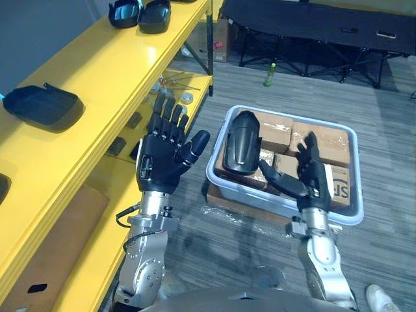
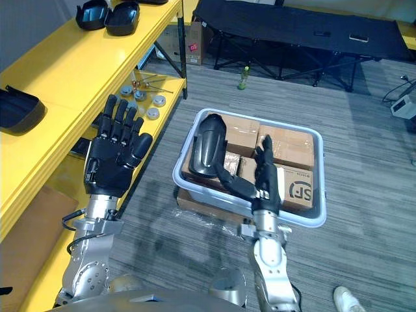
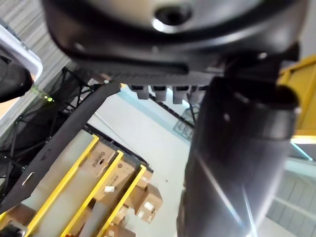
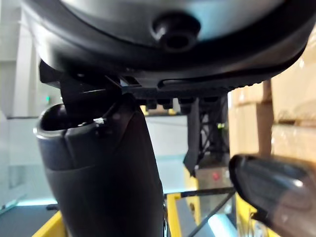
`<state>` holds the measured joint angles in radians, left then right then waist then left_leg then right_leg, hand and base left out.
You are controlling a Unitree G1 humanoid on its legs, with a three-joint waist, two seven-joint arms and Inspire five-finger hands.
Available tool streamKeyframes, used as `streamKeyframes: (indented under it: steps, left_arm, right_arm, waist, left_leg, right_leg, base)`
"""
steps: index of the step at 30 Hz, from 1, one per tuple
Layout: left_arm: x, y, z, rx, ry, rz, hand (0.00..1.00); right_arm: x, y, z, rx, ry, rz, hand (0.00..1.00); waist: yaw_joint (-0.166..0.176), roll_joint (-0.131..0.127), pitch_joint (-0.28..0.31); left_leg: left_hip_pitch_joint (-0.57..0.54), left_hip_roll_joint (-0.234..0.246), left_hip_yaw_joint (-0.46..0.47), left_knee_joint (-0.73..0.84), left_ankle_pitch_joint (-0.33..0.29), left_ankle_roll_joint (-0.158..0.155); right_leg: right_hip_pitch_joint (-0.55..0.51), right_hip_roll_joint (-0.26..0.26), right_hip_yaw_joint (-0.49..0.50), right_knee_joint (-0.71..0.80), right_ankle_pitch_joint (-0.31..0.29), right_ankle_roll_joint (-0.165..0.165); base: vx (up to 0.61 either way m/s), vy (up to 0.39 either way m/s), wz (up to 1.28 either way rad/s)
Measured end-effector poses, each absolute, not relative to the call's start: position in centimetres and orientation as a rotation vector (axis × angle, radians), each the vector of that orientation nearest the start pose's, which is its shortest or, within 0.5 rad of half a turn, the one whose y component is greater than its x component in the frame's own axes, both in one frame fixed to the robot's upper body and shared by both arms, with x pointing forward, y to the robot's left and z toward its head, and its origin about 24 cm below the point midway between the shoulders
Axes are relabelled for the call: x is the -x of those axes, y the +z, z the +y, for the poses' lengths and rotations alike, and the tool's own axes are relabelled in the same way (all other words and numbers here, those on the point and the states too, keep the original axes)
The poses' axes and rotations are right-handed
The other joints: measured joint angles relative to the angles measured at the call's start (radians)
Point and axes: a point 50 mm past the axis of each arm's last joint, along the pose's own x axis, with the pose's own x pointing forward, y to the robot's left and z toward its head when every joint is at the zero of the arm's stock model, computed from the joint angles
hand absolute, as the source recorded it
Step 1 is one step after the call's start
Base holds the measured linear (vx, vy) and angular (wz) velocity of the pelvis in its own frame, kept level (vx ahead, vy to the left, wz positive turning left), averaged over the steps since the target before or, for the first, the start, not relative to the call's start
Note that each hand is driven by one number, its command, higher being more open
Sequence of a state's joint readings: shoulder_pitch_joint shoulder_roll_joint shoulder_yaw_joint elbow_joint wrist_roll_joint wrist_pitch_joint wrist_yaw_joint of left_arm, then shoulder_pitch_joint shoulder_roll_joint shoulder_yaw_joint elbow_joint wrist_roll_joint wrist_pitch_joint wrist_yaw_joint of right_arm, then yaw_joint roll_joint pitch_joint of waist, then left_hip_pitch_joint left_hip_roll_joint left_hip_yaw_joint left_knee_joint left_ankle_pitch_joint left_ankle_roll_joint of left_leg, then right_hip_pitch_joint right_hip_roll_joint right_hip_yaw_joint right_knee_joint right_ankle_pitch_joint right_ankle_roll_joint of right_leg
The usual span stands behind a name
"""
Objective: Walk over and take three plastic housings, then place them on the shelf
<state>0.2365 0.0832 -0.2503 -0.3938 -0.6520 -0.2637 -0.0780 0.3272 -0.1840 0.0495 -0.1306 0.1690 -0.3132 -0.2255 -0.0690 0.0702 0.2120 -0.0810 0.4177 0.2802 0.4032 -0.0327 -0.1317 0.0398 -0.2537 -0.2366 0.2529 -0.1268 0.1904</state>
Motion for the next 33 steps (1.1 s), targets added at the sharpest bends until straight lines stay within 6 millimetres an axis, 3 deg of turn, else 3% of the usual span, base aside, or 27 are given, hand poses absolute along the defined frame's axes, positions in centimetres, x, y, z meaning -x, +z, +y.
streamKeyframes:
  steps: [1, 4, 5, 7, 9, 13, 17, 19, 21, 26, 30, 33]
  left_arm:
    - [-19.5, 9.9, 12.4, 0.646, -0.246, -0.352, 1.00]
    - [-19.0, 9.3, 12.5, 0.618, -0.240, -0.329, 1.00]
    - [-19.0, 8.9, 12.6, 0.596, -0.231, -0.307, 1.00]
    - [-19.3, 7.4, 13.3, 0.570, -0.185, -0.235, 1.00]
    - [-19.5, 5.6, 14.5, 0.536, -0.122, -0.151, 1.00]
    - [-19.3, 1.5, 16.5, 0.300, 0.002, 0.039, 1.00]
    - [-19.8, 0.1, 16.7, 0.189, 0.023, 0.106, 1.00]
    - [-20.1, -0.4, 17.3, 0.185, 0.072, 0.127, 1.00]
    - [-19.9, -0.9, 17.9, 0.177, 0.099, 0.146, 1.00]
    - [-19.6, -3.9, 18.7, 0.107, 0.158, 0.280, 1.00]
    - [-18.7, -6.6, 19.2, 0.043, 0.252, 0.405, 1.00]
    - [-18.5, -7.0, 19.8, 0.038, 0.298, 0.425, 1.00]
  right_arm:
    - [-17.9, 3.3, -20.0, 0.001, -0.259, -0.101, 1.00]
    - [-18.0, 3.3, -20.1, 0.008, -0.262, -0.094, 1.00]
    - [-18.2, 3.0, -20.5, 0.011, -0.286, -0.083, 1.00]
    - [-18.8, 1.7, -20.7, 0.019, -0.316, -0.021, 1.00]
    - [-19.6, 0.7, -20.8, 0.028, -0.347, 0.033, 1.00]
    - [-22.0, 0.4, -22.5, 0.036, -0.466, 0.056, 1.00]
    - [-25.1, 2.4, -25.6, 0.013, -0.668, -0.012, 1.00]
    - [-26.4, 4.5, -27.2, -0.021, -0.747, -0.081, 1.00]
    - [-27.0, 5.6, -28.5, -0.047, -0.782, -0.112, 1.00]
    - [-30.0, 7.4, -30.4, -0.081, -0.779, -0.093, 1.00]
    - [-32.5, 9.4, -31.3, -0.007, -0.713, -0.079, 1.00]
    - [-34.0, 10.9, -31.7, 0.049, -0.675, -0.061, 1.00]
  waist:
    - [-0.006, 0.010, -0.001]
    - [-0.002, 0.015, -0.003]
    - [0.015, 0.007, 0.002]
    - [0.049, -0.025, 0.017]
    - [0.076, -0.042, 0.025]
    - [0.091, -0.053, 0.026]
    - [0.110, -0.066, 0.074]
    - [0.128, -0.076, 0.112]
    - [0.145, -0.079, 0.135]
    - [0.170, -0.067, 0.191]
    - [0.199, -0.054, 0.235]
    - [0.213, -0.042, 0.258]
  left_leg:
    - [0.022, -0.016, 0.001, -0.033, -0.030, 0.019]
    - [0.048, -0.082, -0.057, -0.113, -0.095, -0.006]
    - [0.051, -0.121, -0.082, -0.126, -0.128, -0.040]
    - [0.052, -0.173, -0.063, -0.124, -0.136, -0.050]
    - [0.040, -0.181, -0.048, -0.097, -0.150, -0.047]
    - [-0.049, -0.181, -0.076, 0.007, -0.179, -0.048]
    - [-0.133, -0.181, -0.123, 0.052, -0.179, -0.047]
    - [-0.172, -0.181, -0.141, 0.071, -0.180, -0.047]
    - [-0.197, -0.181, -0.151, 0.082, -0.180, -0.047]
    - [-0.233, -0.182, -0.173, 0.106, -0.177, -0.043]
    - [-0.271, -0.183, -0.199, 0.121, -0.176, -0.041]
    - [-0.301, -0.183, -0.230, 0.130, -0.174, -0.040]
  right_leg:
    - [0.002, -0.003, 0.000, -0.011, 0.001, 0.001]
    - [-0.026, -0.027, 0.032, -0.042, 0.030, 0.028]
    - [-0.035, -0.048, 0.053, -0.068, 0.062, 0.043]
    - [-0.038, -0.090, 0.053, -0.120, 0.138, 0.040]
    - [-0.040, -0.095, 0.047, -0.157, 0.185, 0.031]
    - [-0.063, -0.099, 0.038, -0.196, 0.218, 0.051]
    - [-0.091, -0.095, 0.016, -0.205, 0.228, 0.057]
    - [-0.112, -0.092, 0.012, -0.205, 0.234, 0.055]
    - [-0.125, -0.090, 0.006, -0.205, 0.238, 0.055]
    - [-0.140, -0.086, -0.005, -0.205, 0.244, 0.059]
    - [-0.164, -0.080, -0.012, -0.202, 0.249, 0.059]
    - [-0.169, -0.074, -0.035, -0.200, 0.249, 0.060]
  base:
    - [-0.02, 0.004, -0.19]
    - [-0.05, 0.123, -0.27]
    - [-0.07, 0.206, -0.35]
    - [-0.13, 0.256, -0.40]
    - [-0.12, 0.175, -0.32]
    - [-0.06, 0.087, -0.01]
    - [-0.09, 0.024, 0.22]
    - [-0.14, 0.024, 0.10]
    - [-0.09, 0.022, 0.10]
    - [-0.03, 0.015, 0.08]
    - [-0.01, 0.014, 0.05]
    - [-0.02, 0.005, 0.16]
